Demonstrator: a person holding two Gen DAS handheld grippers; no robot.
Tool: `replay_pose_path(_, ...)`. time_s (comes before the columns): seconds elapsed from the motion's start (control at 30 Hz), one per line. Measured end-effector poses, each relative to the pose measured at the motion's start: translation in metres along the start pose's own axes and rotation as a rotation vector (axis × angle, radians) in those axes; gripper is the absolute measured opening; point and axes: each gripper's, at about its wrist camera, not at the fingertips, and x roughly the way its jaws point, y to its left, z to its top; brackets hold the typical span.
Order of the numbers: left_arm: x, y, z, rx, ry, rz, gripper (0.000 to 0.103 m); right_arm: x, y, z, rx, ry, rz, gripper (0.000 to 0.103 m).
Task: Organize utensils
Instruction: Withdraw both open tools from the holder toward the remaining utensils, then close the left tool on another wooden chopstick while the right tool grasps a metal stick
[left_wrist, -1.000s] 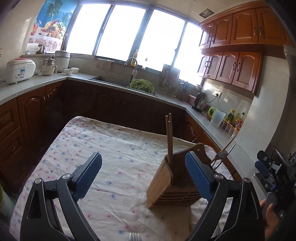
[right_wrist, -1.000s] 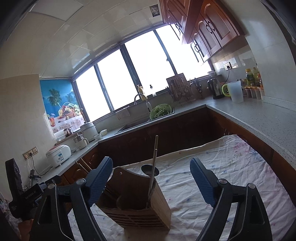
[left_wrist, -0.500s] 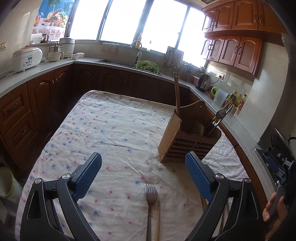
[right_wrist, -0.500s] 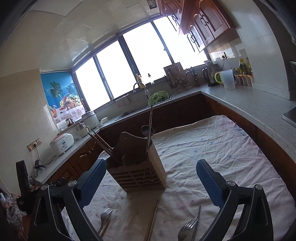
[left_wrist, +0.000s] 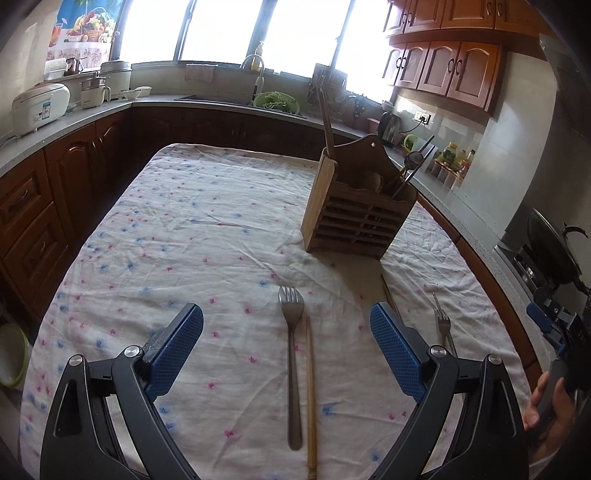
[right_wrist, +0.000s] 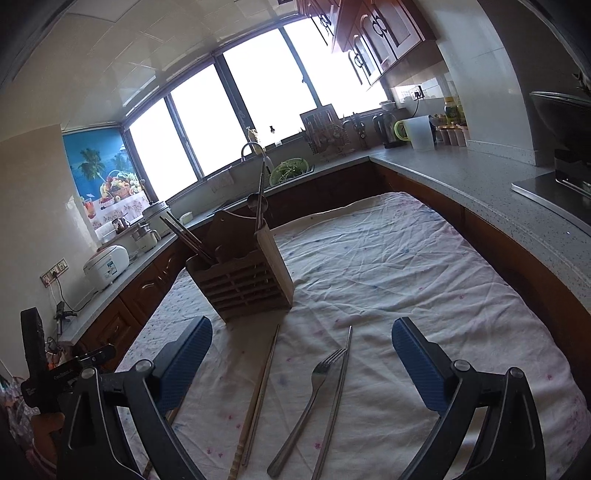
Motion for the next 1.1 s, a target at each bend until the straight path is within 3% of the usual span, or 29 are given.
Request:
replay_pose_path(0.6, 0.015, -0.030, -0.022, 0.133, 0.096, -0.038, 0.094, 0.005, -0.005, -0.015, -0.011, 0.053, -0.011, 0.098)
replay_pose_path(0.8, 0.028, -0.036, -0.023, 0.152, 0.133, -0.072, 0.084, 0.014, -0.011, -0.016, -0.001, 0.092, -0.029, 0.098)
replay_pose_path(0.87, 0.033, -0.037, -0.023, 0.155, 0.148, -0.081, 0.079, 0.018, -0.012, -0.017, -0.001, 0.108, -0.037, 0.094)
replay_pose_path(1.1, 0.054, -0.043, -0.024, 0.171, 0.216, -0.128, 0.052, 0.037, -0.013, -0.021, -0.004, 0.174, -0.049, 0.060)
